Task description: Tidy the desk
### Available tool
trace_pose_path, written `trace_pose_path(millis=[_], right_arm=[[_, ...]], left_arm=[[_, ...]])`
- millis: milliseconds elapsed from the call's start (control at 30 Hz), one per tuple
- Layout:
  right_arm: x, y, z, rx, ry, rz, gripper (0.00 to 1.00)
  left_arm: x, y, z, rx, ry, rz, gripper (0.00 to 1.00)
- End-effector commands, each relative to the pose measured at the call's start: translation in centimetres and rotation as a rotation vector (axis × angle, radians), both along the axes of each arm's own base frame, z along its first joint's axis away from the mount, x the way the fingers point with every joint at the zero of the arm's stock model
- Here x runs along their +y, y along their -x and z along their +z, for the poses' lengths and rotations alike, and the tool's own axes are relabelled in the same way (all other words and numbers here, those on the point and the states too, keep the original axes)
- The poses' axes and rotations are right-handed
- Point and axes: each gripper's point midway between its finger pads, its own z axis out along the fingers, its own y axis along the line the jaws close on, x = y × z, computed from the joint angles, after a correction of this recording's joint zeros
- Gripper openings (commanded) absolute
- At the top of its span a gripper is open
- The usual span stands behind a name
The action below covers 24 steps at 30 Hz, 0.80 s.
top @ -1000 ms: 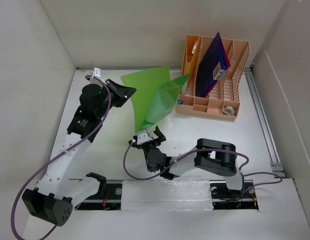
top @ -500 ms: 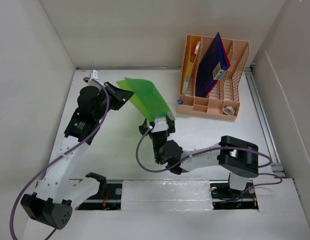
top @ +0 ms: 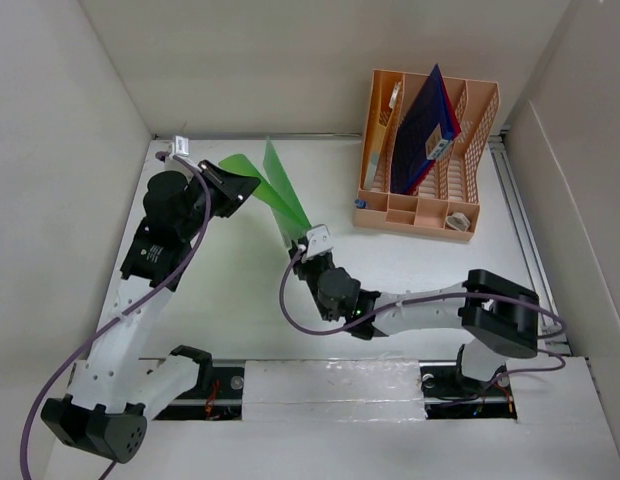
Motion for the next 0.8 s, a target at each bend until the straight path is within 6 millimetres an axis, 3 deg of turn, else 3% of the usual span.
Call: trace_pose_path(millis=[0, 133, 200, 267, 300, 333, 400, 433, 533, 667, 733, 767], right_arm=[[0.8, -0.4, 3.6, 0.045, -0.173, 0.088, 0.0], [-0.5, -0.8, 5.3, 0.058, -0.176, 0.104, 0.0], [-1.1, -0.8, 6.7, 0.056, -0.199, 0.135, 0.0], [-2.0, -1.5, 6.4, 0.087, -0.166, 0.135, 0.0], [-2.3, -1.8, 6.7, 0.119, -0.14, 0.188, 0.0], [-1.8, -1.5, 6.7, 0.121, -0.138, 0.221, 0.0], [-1.8, -1.3, 6.9, 0.14, -0.122, 0.248, 0.0], [-2.0, -1.5, 7.0, 0.147, -0.113, 0.25, 0.0], [-2.0, -1.1, 7.7, 0.16, -0.092, 0.269, 0.0], [-2.9, -1.6, 9.2, 0.16, -0.09, 0.212, 0.0], [-5.2, -2.1, 12.5, 0.119, -0.119, 0.119, 0.0], [-5.2, -2.1, 12.6, 0.117, -0.115, 0.118, 0.0]], left_arm=[[-1.0, 1.9, 1.7, -0.076, -0.022, -0.102, 0.0], [-0.8, 1.7, 2.2, -0.109, -0.029, -0.094, 0.0], [-0.3, 1.6, 3.0, -0.137, -0.048, -0.068, 0.06], [0.4, 1.9, 3.8, -0.176, -0.071, -0.042, 0.22], [1.3, 2.6, 6.1, -0.276, -0.085, -0.006, 0.4], [1.3, 2.6, 6.1, -0.277, -0.085, -0.006, 0.4], [2.3, 3.4, 7.8, -0.352, -0.09, 0.04, 0.56], [2.7, 3.6, 8.2, -0.378, -0.101, 0.054, 0.59], [3.2, 3.8, 8.5, -0.422, -0.111, 0.081, 0.64], [3.1, 2.9, 6.3, -0.396, -0.153, 0.077, 0.64], [3.1, 2.5, 5.5, -0.407, -0.167, 0.085, 0.63], [3.1, 2.4, 5.3, -0.406, -0.167, 0.085, 0.63]])
